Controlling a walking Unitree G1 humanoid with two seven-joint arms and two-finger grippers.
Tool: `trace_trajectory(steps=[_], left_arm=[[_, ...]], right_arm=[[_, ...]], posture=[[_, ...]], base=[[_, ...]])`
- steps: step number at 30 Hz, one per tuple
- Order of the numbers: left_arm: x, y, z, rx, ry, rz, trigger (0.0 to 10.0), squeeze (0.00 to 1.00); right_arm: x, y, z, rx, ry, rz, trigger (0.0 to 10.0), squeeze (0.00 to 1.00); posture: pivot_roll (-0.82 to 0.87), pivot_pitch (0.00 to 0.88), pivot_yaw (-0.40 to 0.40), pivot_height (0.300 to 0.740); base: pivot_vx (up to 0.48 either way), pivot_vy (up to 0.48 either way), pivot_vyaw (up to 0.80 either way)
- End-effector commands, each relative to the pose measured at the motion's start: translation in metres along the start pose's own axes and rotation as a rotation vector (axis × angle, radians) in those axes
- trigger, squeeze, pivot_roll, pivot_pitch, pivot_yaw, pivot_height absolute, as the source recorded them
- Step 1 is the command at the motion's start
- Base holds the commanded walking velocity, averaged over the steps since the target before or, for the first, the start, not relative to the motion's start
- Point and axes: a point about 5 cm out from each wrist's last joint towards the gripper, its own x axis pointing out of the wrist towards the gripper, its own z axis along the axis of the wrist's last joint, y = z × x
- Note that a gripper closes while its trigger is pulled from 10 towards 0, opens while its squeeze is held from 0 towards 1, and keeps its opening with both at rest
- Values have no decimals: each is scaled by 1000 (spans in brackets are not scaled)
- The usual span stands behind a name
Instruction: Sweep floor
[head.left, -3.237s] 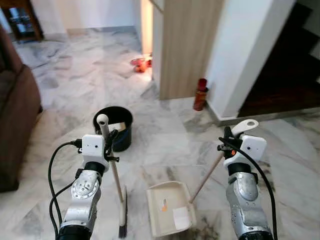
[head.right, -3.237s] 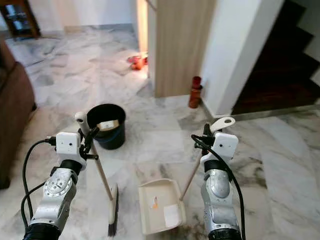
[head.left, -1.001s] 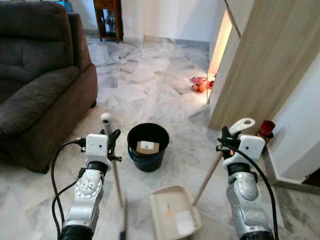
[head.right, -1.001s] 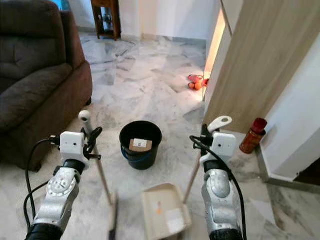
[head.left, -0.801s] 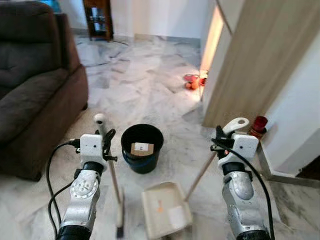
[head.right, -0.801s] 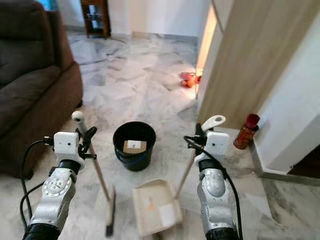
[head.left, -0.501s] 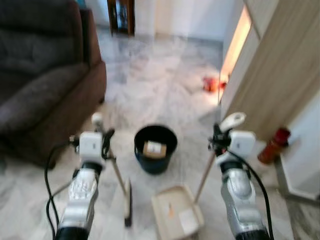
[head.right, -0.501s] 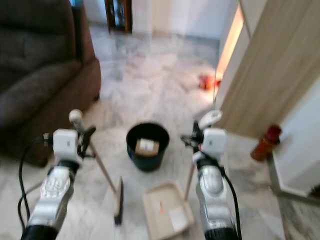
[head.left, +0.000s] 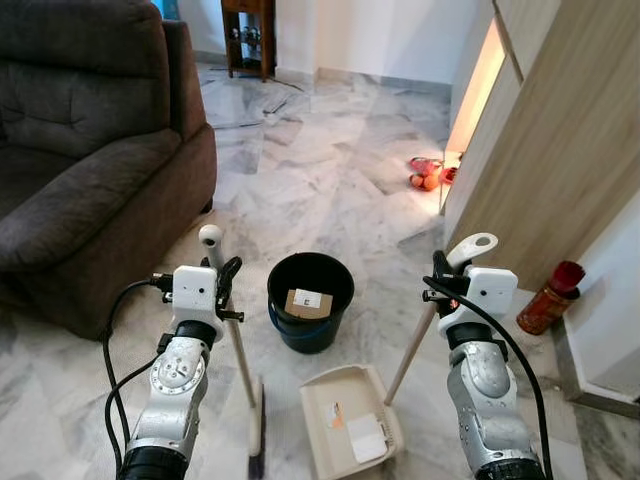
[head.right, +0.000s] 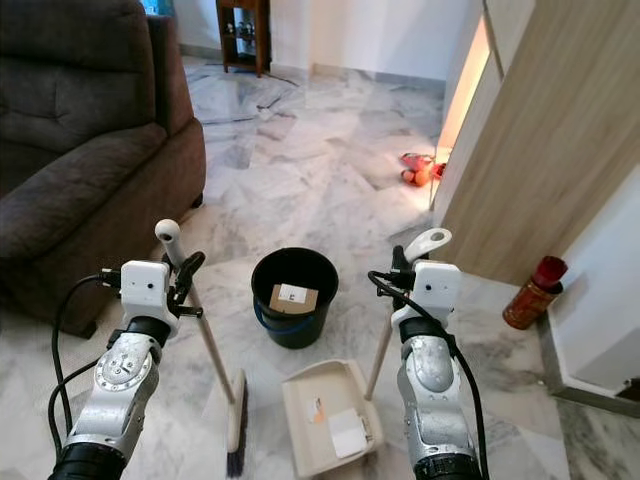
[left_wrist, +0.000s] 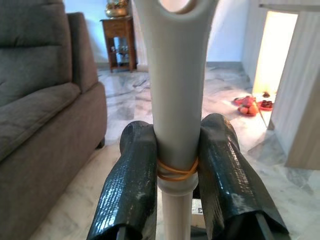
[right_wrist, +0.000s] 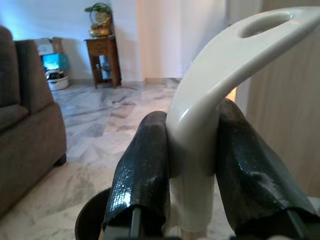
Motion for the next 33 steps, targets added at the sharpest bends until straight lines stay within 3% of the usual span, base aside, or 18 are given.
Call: trace_trajectory(steps=[1,9,13,17,27,33], left_arm=[[3,2,6,7,-32,3,10000,0],[4,1,7,4,-35,-6,10000,0],[4,1,6,6,-34,-7,10000,0],[5,2,7,5,-33,-7,10000,0],[4,1,7,-1,-38,-6,10000,0],[4,3,9,-1,-44,0,10000,0]], right_arm=[[8,2,22,16,-85,14,10000,0],[14,-3,42,50,-141,2,10000,0],[21,-9,72,183,-223,-49,10000,0],[25,-8,90,150,-246,-42,10000,0],[28,-13,134,183,-325,-44,10000,0],[28,-11,145,190,-352,-42,10000,0]], posture=[[29,0,-34,740],[26,0,-34,740],[26,0,-30,740],[25,0,-30,740],[26,0,-28,740],[27,0,-28,740]], base=[[0,0,0],[0,0,0],[0,0,0],[0,0,0],[0,0,0],[0,0,0]])
